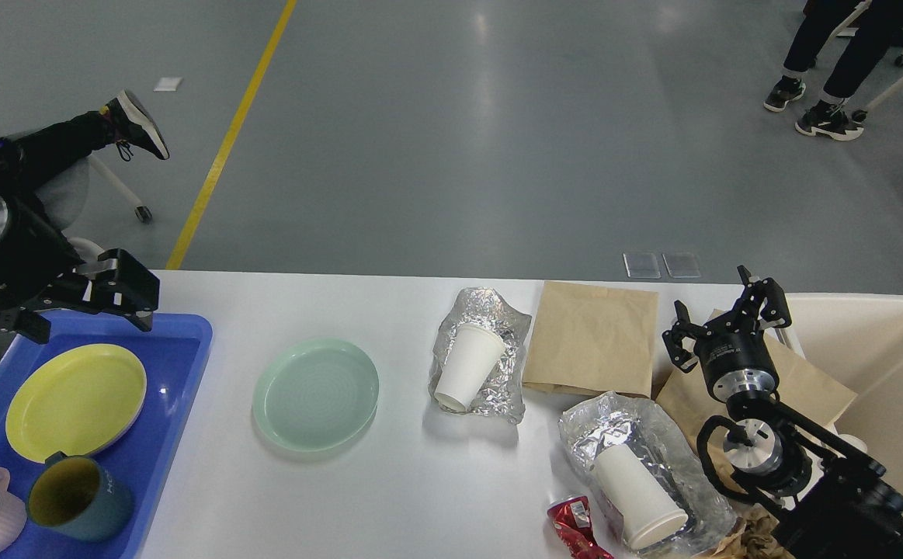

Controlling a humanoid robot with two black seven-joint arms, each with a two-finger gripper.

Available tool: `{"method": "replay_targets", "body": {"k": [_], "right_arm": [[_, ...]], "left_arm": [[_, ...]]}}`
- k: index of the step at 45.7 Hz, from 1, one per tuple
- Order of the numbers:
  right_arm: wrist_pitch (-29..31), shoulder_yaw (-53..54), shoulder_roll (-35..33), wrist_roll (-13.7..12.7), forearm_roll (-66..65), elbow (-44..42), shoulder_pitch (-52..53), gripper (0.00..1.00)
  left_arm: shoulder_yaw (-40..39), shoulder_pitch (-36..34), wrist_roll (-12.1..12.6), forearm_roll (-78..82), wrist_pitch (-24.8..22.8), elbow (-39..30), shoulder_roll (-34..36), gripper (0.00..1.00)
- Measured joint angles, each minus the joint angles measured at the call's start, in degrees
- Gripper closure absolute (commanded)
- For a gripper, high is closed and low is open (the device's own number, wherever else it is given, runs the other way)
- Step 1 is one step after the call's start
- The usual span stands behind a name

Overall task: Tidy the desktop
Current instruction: 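Release the mug and raise the left gripper, then reach the left gripper to the pale green plate's edge and grasp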

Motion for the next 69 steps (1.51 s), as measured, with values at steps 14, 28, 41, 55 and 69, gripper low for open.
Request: {"method": "replay_targets", "body": {"k": [14, 28, 41, 55, 69], "right_arm": [[0.0, 0.0, 0.0, 0.0, 0.0, -0.1, 0.0, 0.00], [0.0, 0.0, 0.0, 0.0, 0.0, 0.0, 0.0, 0.00], [0.0, 0.0, 0.0, 0.0, 0.0, 0.0, 0.0, 0.00], [0.0, 0.0, 0.0, 0.0, 0.0, 0.0, 0.0, 0.00], [0.0, 0.0, 0.0, 0.0, 0.0, 0.0, 0.0, 0.00]], "left_arm": [[-6.9, -8.1, 0.0, -12.8, -7.2, -0.5, -6.9, 0.08], [-5.9, -0.1, 0.3, -18.5, -7.0, 0.5, -6.3, 0.09], [-7.3, 25.9, 0.5, -29.1, 3.2, 11.3, -4.2, 0.17], [-21.4, 52.0, 0.6, -32.7, 27.9, 19.1, 1.3, 0.12], [-28.6, 65.3, 0.6, -29.3, 31.3, 27.5, 4.1, 0.05]]}}
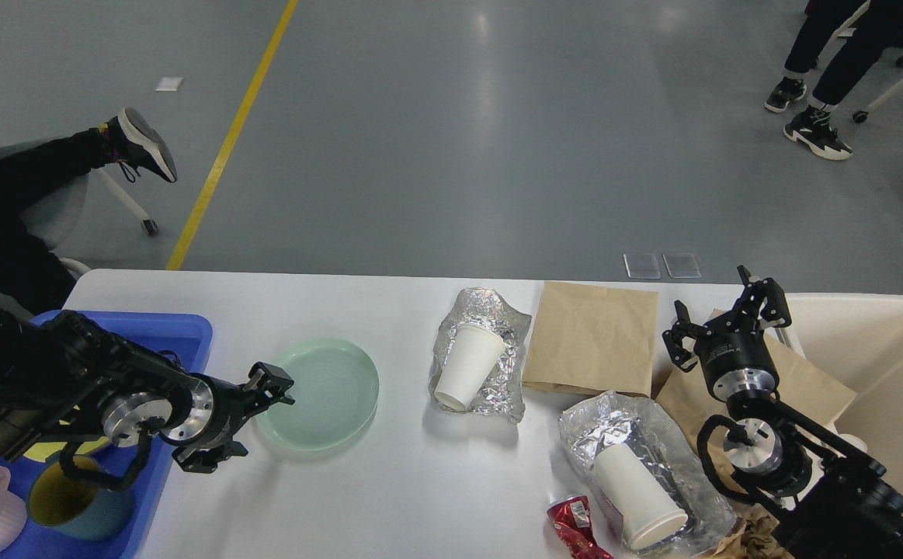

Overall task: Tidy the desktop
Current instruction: 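Reach the left gripper to the pale green plate's edge and grasp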

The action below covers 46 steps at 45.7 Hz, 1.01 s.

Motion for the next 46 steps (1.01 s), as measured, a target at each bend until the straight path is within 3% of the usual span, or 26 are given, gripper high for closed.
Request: {"method": "replay_targets", "body": {"k": [17, 27, 34, 46], "right_arm": [[0.0, 0.0, 0.0, 0.0, 0.0, 0.0, 0.0, 0.00], [0.0, 0.0, 0.0, 0.0, 0.0, 0.0, 0.0, 0.00], [0.0, 0.0, 0.0, 0.0, 0.0, 0.0, 0.0, 0.00], [0.0, 0.0, 0.0, 0.0, 0.0, 0.0, 0.0, 0.00]], "left_arm": [[-2.8, 8.4, 0.0, 2.4, 0.8, 8.5, 0.3, 0.07], [-3.7, 9.8, -0.5, 2.6, 3.6, 10.6, -0.2, 0.12], [-4.9, 10.2, -0.6, 2.8, 4.9, 11.1, -0.4, 0.32], [-6.7, 11.7, -0.2, 5.4, 5.0, 12.3, -1.4, 0.44]]}}
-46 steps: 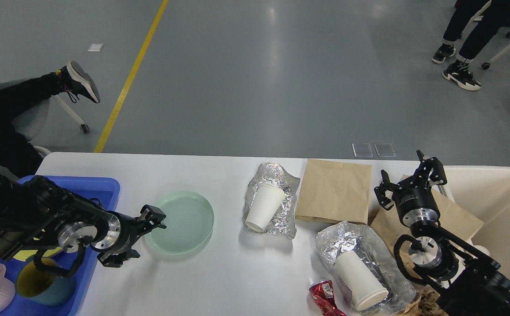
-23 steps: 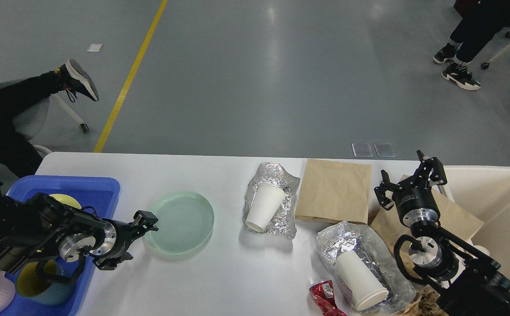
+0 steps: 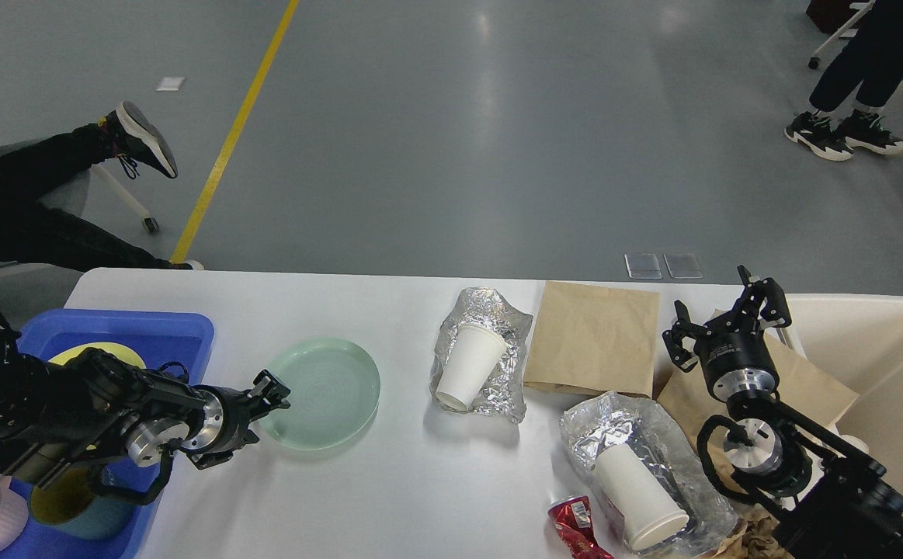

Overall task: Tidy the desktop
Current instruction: 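Reach the left gripper to the pale green plate's edge and grasp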

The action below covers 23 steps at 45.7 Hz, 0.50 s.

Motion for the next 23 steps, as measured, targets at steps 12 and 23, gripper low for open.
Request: {"method": "replay_targets", "body": {"k": [12, 23], "right_arm": [[0.0, 0.0, 0.0, 0.0, 0.0, 0.0, 0.0, 0.00], [0.0, 0.0, 0.0, 0.0, 0.0, 0.0, 0.0, 0.00]], "left_arm": [[-0.1, 0.7, 0.2, 1.0, 0.0, 0.8, -0.6, 0.60], [-0.1, 1.3, 0.2, 1.2, -0.5, 0.9, -0.8, 0.73]]}}
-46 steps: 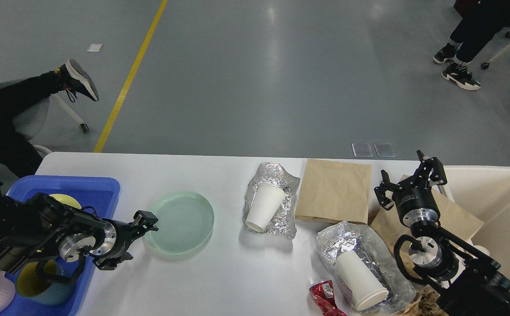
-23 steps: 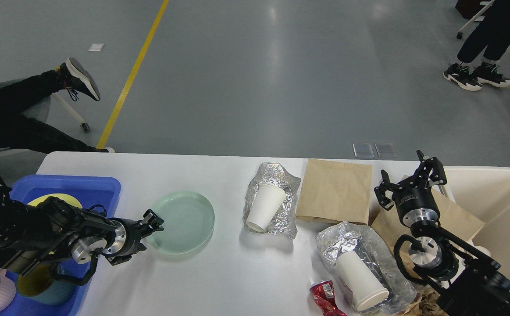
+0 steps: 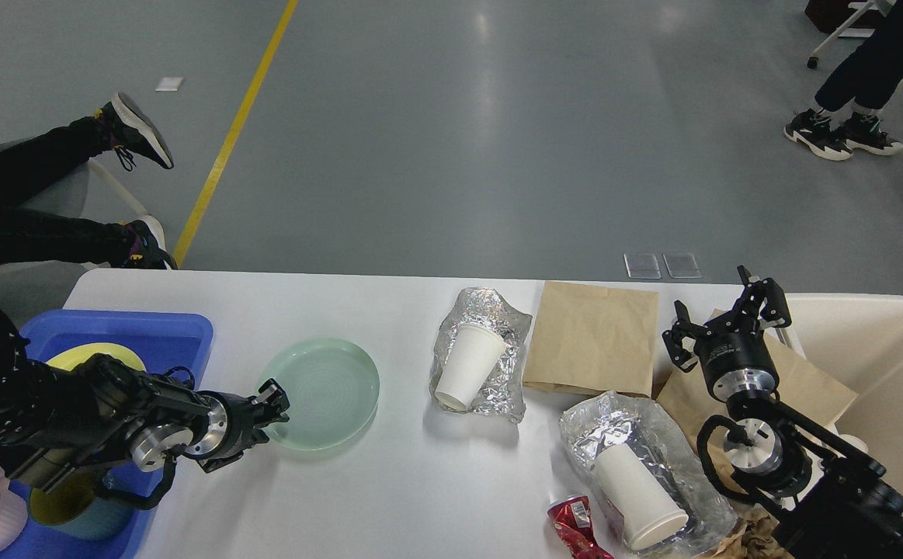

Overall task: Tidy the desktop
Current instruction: 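Reach the left gripper to the pale green plate's edge and grasp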

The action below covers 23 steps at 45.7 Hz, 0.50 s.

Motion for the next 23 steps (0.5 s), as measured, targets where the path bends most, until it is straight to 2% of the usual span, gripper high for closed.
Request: {"method": "replay_targets", "body": {"k": [19, 23], "right_arm": [[0.0, 0.0, 0.0, 0.0, 0.0, 0.0, 0.0, 0.00], [0.0, 0.0, 0.0, 0.0, 0.0, 0.0, 0.0, 0.00]], "left_arm": [[0.1, 0.7, 0.0, 0.0, -0.1, 0.0, -0.7, 0.81], [0.1, 0.7, 0.0, 0.1, -0.1, 0.0, -0.7, 0.85]]}}
